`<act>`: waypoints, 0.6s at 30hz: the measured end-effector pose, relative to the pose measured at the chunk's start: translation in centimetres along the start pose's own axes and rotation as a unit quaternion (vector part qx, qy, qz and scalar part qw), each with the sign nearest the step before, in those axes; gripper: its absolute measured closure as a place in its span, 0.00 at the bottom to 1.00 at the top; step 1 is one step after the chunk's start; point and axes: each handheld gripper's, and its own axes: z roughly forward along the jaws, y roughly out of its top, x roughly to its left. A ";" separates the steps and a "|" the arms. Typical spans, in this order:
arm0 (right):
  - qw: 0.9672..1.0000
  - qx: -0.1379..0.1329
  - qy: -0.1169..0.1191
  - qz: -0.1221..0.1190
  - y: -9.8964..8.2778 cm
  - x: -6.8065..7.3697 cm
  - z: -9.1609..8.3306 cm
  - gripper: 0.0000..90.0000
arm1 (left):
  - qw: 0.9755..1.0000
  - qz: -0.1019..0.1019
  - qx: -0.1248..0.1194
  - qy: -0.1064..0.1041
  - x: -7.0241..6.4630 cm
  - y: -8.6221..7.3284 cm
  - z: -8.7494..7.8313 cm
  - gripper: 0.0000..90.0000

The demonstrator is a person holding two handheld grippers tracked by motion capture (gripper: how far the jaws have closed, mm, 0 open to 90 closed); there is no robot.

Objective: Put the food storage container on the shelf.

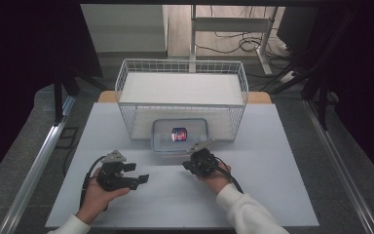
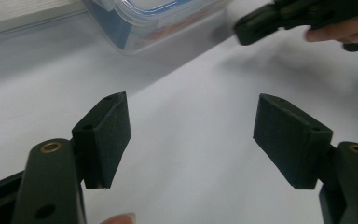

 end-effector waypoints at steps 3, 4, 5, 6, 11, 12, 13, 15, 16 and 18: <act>1.000 0.002 -0.002 0.009 0.7 -0.1 1.4 0.99 | 1.000 0.001 0.002 -0.002 0.1 -0.2 0.0 0.30; 1.000 0.004 -0.007 0.005 0.9 -0.1 1.8 0.99 | 1.000 -0.001 0.002 -0.003 0.1 -0.2 -0.1 0.30; 1.000 0.007 -0.013 0.002 1.1 -0.1 2.1 0.99 | 1.000 -0.001 0.001 -0.002 0.2 -0.2 -0.1 0.30; 1.000 0.006 -0.015 0.002 1.2 -0.2 2.4 0.99 | 1.000 -0.003 0.000 -0.002 0.2 -0.3 -0.1 0.30; 1.000 -0.001 -0.019 0.017 1.5 -0.6 2.8 0.99 | 1.000 -0.003 0.002 -0.004 0.3 -0.3 -0.1 0.30; 1.000 -0.002 -0.016 0.017 1.5 -0.8 2.8 0.99 | 1.000 -0.002 0.001 -0.004 0.3 -0.3 -0.1 0.30; 1.000 0.000 -0.014 0.020 1.5 -0.8 2.8 0.99 | 1.000 -0.002 0.001 -0.004 0.3 -0.3 -0.1 0.30; 1.000 0.000 -0.017 0.019 1.6 -0.7 3.0 0.99 | 1.000 -0.005 0.000 -0.005 0.3 -0.3 -0.2 0.30; 1.000 -0.001 -0.018 0.017 1.6 -0.7 3.1 0.99 | 1.000 -0.004 0.000 -0.004 0.4 -0.3 -0.2 0.30; 1.000 -0.001 -0.020 0.017 1.6 -0.5 3.2 0.99 | 1.000 -0.005 -0.001 -0.004 0.4 -0.3 -0.3 0.30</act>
